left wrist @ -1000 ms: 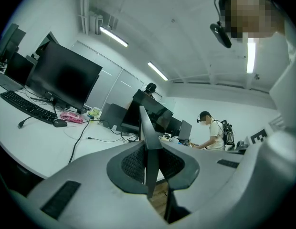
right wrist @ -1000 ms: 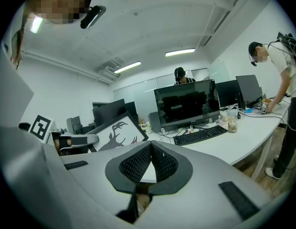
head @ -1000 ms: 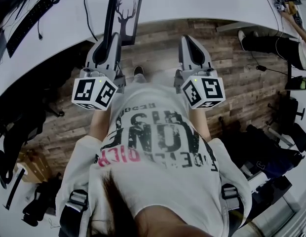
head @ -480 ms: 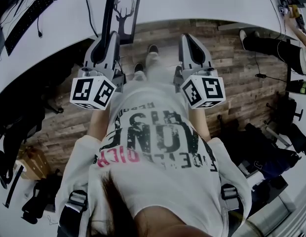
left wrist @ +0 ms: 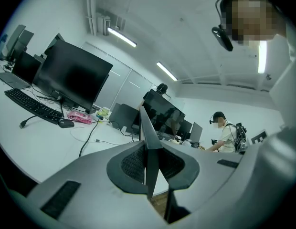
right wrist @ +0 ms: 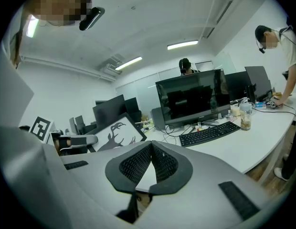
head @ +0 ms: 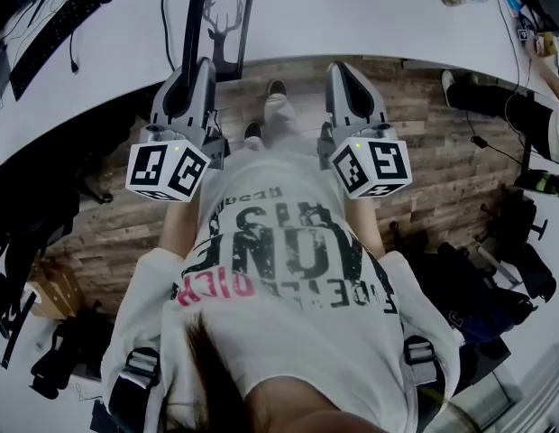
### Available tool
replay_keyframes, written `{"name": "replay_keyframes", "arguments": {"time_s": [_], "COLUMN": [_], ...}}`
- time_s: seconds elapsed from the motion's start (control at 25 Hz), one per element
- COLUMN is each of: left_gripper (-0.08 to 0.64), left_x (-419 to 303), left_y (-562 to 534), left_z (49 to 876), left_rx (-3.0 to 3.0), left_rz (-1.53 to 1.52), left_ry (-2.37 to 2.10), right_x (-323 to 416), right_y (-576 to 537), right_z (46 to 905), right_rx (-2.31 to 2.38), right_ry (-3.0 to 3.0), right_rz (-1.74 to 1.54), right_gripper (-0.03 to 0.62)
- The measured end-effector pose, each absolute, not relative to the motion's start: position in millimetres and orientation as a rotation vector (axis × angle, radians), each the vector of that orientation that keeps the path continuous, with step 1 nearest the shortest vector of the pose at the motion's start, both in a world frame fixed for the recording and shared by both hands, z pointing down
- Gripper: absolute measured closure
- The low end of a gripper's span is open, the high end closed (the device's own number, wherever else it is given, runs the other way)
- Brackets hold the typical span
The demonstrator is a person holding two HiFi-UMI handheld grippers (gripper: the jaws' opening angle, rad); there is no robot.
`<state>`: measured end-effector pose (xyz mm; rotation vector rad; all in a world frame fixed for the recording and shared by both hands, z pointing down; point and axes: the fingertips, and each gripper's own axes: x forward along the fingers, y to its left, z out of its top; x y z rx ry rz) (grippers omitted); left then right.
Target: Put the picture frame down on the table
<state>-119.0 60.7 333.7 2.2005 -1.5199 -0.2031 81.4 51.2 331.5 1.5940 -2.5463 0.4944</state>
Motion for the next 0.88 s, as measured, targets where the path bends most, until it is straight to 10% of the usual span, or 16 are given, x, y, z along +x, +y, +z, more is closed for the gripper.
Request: {"name": "replay_keyframes", "arguments": {"time_s": [0.88], "left_gripper": [0.522], "left_x": [-86], "left_y": [-55], "left_z": [325], "left_rx": [2.085], "left_rz": [-0.249], "left_ry": [-1.706], "right_x": [128], "right_y": [-94], "right_z": [337], "right_rx": [1.4], "right_ry": [-2.601], "right_rz": [0.517], "right_gripper": [0.592]}}
